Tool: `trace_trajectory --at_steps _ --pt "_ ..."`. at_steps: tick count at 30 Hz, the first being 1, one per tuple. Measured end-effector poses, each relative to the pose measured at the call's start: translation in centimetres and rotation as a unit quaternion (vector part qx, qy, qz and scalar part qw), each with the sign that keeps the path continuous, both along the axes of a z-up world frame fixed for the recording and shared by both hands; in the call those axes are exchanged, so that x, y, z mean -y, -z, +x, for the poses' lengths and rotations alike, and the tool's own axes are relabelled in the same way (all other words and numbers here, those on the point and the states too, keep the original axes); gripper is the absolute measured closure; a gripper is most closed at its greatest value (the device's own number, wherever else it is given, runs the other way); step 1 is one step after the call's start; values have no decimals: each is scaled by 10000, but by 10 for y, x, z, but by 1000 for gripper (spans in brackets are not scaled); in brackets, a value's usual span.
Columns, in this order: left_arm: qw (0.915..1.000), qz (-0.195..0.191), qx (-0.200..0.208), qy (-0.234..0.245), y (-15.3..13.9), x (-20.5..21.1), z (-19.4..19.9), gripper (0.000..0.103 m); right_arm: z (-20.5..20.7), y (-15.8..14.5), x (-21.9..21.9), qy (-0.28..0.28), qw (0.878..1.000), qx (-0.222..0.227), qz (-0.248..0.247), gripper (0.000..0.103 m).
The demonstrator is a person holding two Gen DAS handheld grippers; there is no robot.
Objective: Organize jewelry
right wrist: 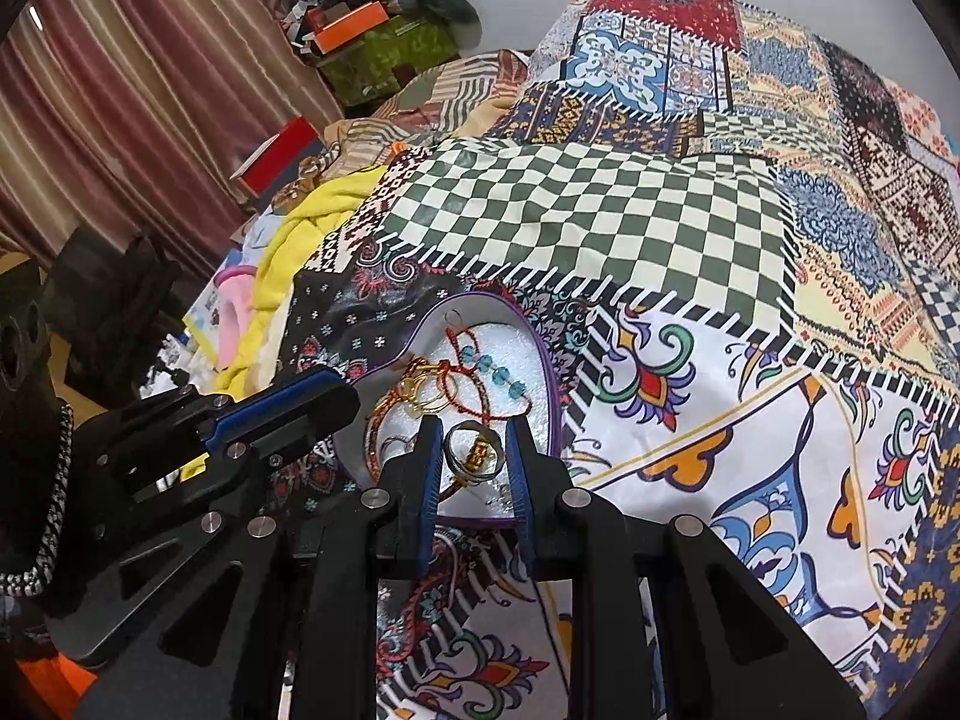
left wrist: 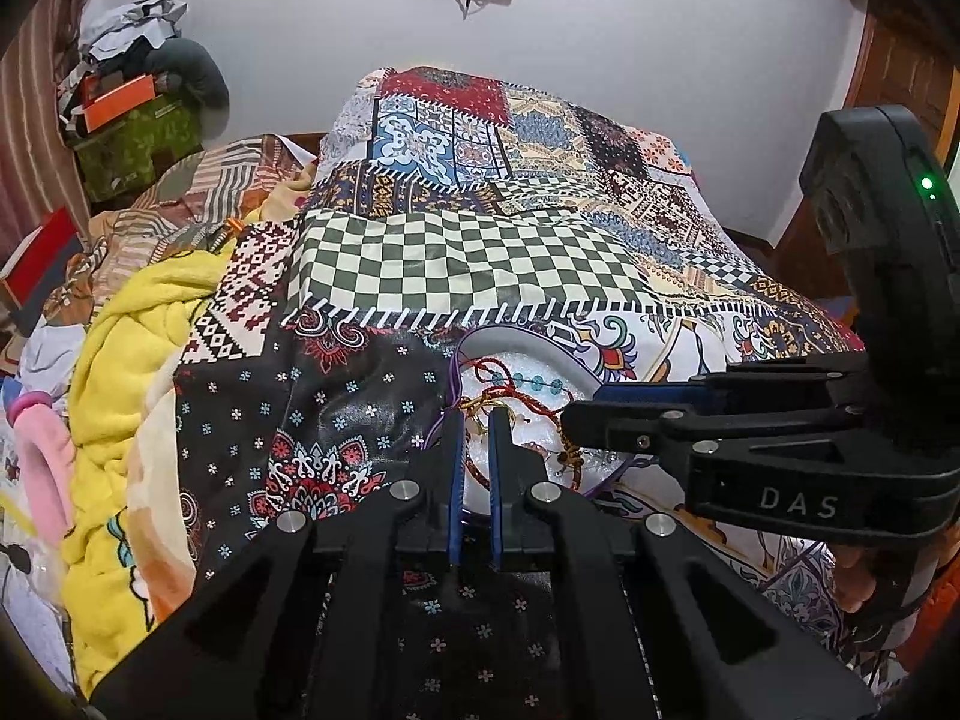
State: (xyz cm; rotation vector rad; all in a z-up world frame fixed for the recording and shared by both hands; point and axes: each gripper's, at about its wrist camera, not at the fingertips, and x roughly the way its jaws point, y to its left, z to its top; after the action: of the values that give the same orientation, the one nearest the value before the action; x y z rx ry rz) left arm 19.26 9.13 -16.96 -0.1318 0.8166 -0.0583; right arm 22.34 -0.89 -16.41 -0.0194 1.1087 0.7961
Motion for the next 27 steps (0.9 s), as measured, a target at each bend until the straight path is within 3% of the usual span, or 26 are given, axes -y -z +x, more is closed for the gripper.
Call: trace_trajectory --at_steps 7,15,20,27 --pt "9997 5 241 -107 -27 -5 -14 98 -8 -26 10 116 9997 91 170 83" --pt "9946 82 1025 -167 -94 -2 -59 98 -46 -103 32 454 9916 1149 394 83" --pt "9855 103 1688 -140 -143 8 -99 97 -95 -163 48 735 9711 2198 563 83" --pt "9576 425 2841 -237 -203 34 -173 81 -163 -221 72 1109 9310 3357 908 83"
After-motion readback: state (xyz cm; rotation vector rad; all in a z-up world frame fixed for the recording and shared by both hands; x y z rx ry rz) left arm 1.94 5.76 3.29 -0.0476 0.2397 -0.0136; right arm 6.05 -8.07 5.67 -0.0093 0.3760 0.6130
